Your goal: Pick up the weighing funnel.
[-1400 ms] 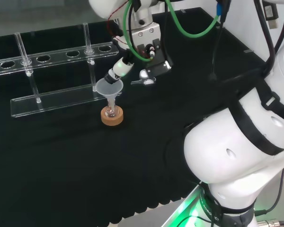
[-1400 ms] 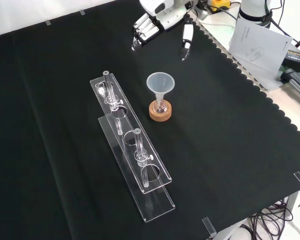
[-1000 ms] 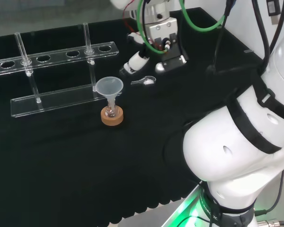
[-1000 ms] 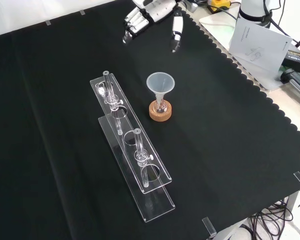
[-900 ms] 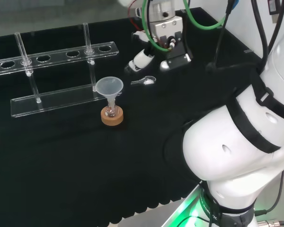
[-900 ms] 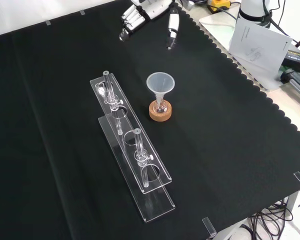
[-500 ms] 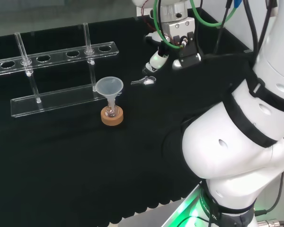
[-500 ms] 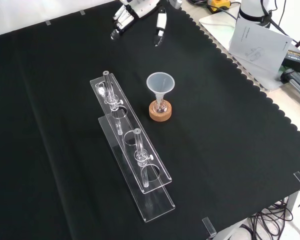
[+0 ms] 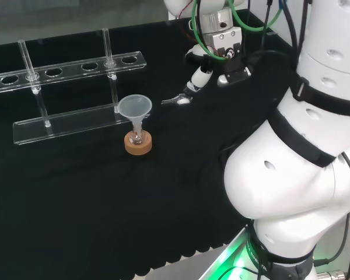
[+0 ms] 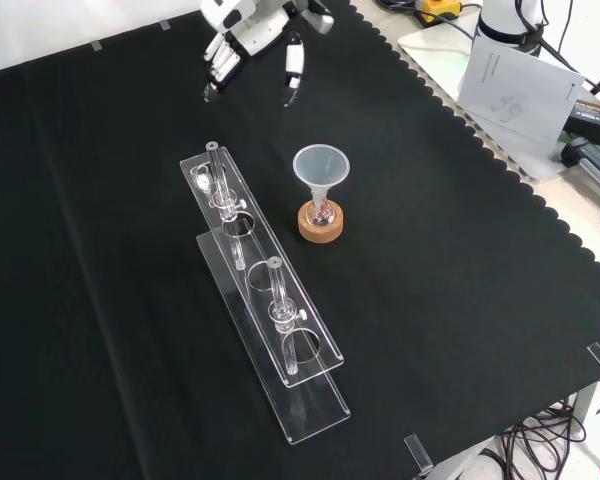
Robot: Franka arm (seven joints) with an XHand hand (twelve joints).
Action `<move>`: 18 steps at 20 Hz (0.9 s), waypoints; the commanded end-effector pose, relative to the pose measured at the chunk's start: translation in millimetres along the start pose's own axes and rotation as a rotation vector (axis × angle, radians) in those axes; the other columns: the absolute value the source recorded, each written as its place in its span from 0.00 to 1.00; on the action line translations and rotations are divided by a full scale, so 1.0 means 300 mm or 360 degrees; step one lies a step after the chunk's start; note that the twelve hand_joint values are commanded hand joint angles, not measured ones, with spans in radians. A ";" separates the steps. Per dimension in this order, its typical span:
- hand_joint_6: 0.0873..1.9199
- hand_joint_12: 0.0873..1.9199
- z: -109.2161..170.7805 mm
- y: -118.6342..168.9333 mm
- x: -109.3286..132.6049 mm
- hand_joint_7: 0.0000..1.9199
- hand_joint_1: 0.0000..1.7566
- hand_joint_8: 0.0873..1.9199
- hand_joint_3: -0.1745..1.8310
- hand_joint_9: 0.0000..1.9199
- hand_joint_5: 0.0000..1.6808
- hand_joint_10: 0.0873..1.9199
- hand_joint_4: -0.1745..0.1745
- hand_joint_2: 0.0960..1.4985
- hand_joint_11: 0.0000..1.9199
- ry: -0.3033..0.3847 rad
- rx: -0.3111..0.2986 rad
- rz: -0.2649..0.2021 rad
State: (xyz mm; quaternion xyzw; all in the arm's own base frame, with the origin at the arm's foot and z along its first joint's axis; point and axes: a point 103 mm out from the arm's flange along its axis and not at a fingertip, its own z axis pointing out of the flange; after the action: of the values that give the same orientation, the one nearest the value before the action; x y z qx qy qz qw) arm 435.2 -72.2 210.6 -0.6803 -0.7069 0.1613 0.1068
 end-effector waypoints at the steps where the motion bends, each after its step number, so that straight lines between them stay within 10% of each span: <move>1: 0.00 0.69 0.020 0.156 -0.023 0.16 0.44 0.31 0.26 0.27 0.31 0.28 0.48 0.44 0.17 -0.0082 0.0032 -0.0026; 18: 0.00 0.68 0.120 0.376 -0.053 0.19 0.45 0.31 0.28 0.31 0.34 0.28 0.47 0.42 0.18 -0.0193 0.0135 -0.0040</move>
State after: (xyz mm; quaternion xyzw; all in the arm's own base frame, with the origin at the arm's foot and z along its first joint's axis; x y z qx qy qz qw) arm 520.7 -86.2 149.8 -0.6593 -0.7143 0.2130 0.0989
